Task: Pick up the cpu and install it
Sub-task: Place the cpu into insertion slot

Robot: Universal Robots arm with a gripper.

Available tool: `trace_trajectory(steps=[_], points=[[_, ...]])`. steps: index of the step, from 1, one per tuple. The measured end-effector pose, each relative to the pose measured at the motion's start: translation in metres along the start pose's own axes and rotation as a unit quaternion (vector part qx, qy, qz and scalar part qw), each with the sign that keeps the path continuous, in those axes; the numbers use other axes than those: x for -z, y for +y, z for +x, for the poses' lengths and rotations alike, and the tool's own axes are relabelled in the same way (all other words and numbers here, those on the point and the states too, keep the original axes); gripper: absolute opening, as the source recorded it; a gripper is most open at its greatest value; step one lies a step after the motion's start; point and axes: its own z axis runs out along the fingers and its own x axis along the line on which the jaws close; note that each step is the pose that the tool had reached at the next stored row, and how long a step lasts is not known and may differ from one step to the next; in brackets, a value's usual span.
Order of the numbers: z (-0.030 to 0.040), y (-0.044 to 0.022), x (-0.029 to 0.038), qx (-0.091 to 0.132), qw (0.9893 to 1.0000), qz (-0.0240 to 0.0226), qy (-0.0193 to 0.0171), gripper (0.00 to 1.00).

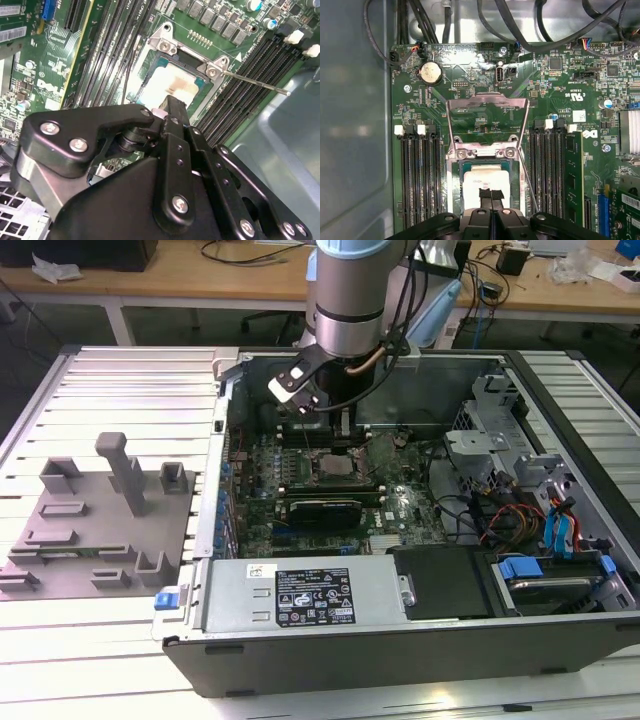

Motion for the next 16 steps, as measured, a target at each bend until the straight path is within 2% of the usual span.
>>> trace_trajectory(steps=[5, 9, 13, 16], points=[[-0.0001, 0.0002, 0.0052, 0.000, 1.0000, 0.0000, -0.0001, 0.11], [-0.0002, 0.0004, 0.0119, 0.000, 1.0000, -0.0001, -0.0004, 0.11], [-0.0002, 0.0004, 0.0125, 0.000, 1.0000, 0.0000, -0.0002, 0.11], [-0.0003, 0.0005, 0.0163, 0.000, 1.0000, 0.0000, -0.0002, 0.11]])
